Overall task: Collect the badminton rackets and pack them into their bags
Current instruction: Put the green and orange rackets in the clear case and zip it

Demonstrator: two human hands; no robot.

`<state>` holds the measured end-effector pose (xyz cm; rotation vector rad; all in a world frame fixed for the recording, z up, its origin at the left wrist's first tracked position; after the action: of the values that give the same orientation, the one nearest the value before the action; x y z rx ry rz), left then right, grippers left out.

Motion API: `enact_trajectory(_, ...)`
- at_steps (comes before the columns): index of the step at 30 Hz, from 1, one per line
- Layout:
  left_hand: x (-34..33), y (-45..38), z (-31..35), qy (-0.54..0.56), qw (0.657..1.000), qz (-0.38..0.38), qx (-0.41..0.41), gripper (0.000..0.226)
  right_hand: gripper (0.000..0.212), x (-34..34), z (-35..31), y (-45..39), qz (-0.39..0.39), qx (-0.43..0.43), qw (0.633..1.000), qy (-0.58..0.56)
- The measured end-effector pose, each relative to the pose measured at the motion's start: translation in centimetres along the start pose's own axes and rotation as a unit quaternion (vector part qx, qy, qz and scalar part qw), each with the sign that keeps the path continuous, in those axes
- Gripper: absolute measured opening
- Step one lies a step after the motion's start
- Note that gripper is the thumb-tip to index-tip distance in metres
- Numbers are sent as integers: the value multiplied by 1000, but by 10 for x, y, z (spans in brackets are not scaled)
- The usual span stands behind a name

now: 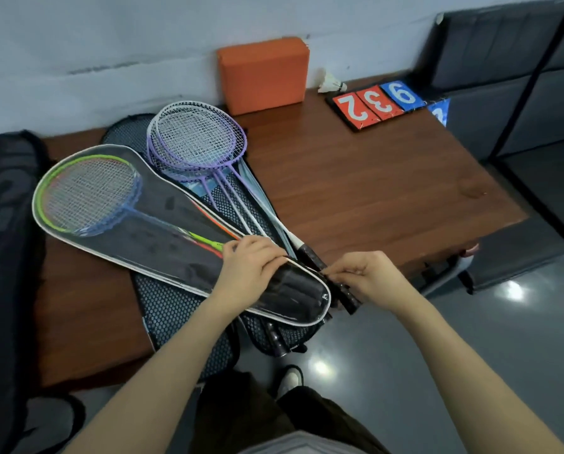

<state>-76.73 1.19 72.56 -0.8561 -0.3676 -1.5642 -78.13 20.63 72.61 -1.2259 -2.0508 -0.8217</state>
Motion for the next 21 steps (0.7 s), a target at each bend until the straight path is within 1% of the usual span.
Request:
enact_trajectory(2, 3, -8, 4, 14, 1000, 6, 4, 35, 26, 10, 3, 7, 29, 9, 999, -13)
enact_trajectory(3, 4, -12, 6, 20, 1000, 13, 8, 35, 26, 13, 2, 9, 45, 17, 999, 2)
enact_trajectory(6, 6, -18, 11, 35, 999, 38, 17, 25, 18, 20, -4, 15, 98, 38, 994, 42)
enact_trajectory(9, 9, -20, 13, 53, 998, 40, 14, 23, 13, 26, -12, 21, 145, 56, 985, 79)
enact_trajectory(10, 12, -20, 14, 68, 997, 44, 16, 23, 11, 27, -14, 24, 156, 56, 984, 70)
enact_trajectory(12, 20, -21, 16, 88, 994, 60, 8, 23, 10, 28, -20, 27, 171, 48, 984, 18)
enact_trajectory(15, 30, -22, 21, 107, 991, 83, 5, 25, 17, 25, -30, 30, 180, 49, 980, -62)
enact_trajectory(18, 41, -30, 26, 143, 983, 114, 28, 14, 9, 21, -23, 27, 191, 35, 975, -107)
enact_trajectory(21, 49, -40, 30, 136, 983, 121, 31, 12, 5, 18, -11, 29, 212, 3, 965, -155)
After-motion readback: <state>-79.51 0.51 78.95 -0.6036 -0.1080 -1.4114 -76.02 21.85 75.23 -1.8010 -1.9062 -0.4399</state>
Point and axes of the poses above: each hand's wrist, its own y-axis away from the middle knuckle, its own x-axis out of the back of the hand, z = x × y, the point moved 7 cm from there along -y, towards the middle knuckle, and after that the axes turned 11 degrees about y, right-handed, at the moved point
